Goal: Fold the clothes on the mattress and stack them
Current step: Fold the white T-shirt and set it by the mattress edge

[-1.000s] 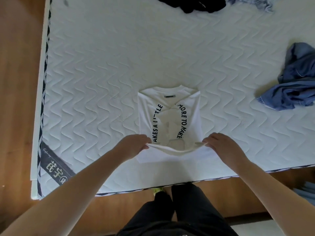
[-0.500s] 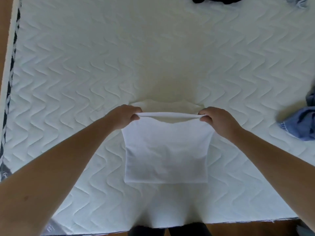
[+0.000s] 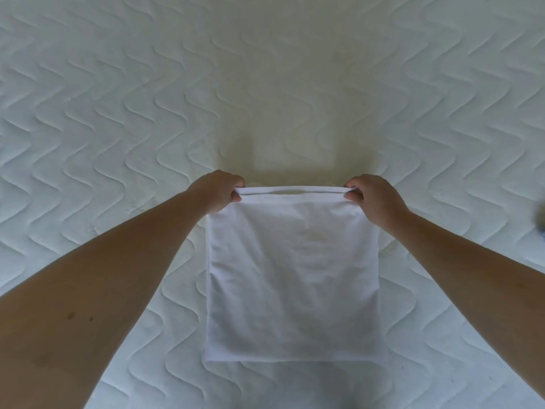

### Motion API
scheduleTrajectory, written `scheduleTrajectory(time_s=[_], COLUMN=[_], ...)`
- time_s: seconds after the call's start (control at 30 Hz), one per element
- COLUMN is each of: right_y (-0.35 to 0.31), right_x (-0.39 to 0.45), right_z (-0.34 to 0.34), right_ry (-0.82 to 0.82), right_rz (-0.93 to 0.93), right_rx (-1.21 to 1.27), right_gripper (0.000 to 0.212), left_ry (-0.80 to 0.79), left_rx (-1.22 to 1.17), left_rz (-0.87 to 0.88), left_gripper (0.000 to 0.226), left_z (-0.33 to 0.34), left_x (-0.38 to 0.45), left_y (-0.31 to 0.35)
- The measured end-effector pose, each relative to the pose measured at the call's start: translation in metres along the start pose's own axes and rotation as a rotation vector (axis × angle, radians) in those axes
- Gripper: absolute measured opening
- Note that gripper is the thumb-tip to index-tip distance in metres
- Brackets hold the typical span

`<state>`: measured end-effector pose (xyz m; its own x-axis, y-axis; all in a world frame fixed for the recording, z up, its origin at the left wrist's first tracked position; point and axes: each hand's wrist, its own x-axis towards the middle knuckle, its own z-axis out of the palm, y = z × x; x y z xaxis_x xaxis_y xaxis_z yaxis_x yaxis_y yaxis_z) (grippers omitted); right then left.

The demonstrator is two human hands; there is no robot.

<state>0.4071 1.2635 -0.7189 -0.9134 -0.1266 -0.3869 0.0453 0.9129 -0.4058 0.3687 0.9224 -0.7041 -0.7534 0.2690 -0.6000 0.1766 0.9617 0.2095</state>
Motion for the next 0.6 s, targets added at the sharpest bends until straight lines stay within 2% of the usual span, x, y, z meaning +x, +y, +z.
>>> scheduleTrajectory(time_s=[0.17, 0.27, 0.33, 0.37, 0.4, 0.47, 0.6], right_y=[0.000, -0.001, -0.002, -0.003, -0.004, -0.009, -0.017], right_x=[0.011, 0.012, 0.012, 0.013, 0.014, 0.011, -0.010], right_z=[0.009, 0.007, 0.002, -0.001, -0.003, -0.008, -0.034], right_ry=[-0.016, -0.091, -0.166, -0.202, -0.224, -0.230, -0.150], right_rz=[0.041, 0.070, 0.104, 0.114, 0.117, 0.106, 0.040], right_rx=[0.008, 0.051, 0.082, 0.027, -0.050, -0.121, 0.028], right_gripper=[0.025, 0.035, 0.054, 0.058, 0.054, 0.034, 0.026], left_ry=[0.015, -0.012, -0.024, -0.032, -0.043, -0.062, -0.108], left_rx=[0.030, -0.107, -0.235, -0.293, -0.314, -0.230, -0.111], left_rz=[-0.020, -0.050, -0.080, -0.097, -0.106, -0.096, -0.022], left_gripper=[0.026, 0.032, 0.042, 0.051, 0.056, 0.048, 0.023], left_z=[0.006, 0.008, 0.008, 0.008, 0.006, 0.000, -0.026], left_x=[0.011, 0.013, 0.011, 0.009, 0.008, 0.005, -0.012], left_y=[0.003, -0.003, -0.007, -0.008, -0.008, -0.004, 0.005])
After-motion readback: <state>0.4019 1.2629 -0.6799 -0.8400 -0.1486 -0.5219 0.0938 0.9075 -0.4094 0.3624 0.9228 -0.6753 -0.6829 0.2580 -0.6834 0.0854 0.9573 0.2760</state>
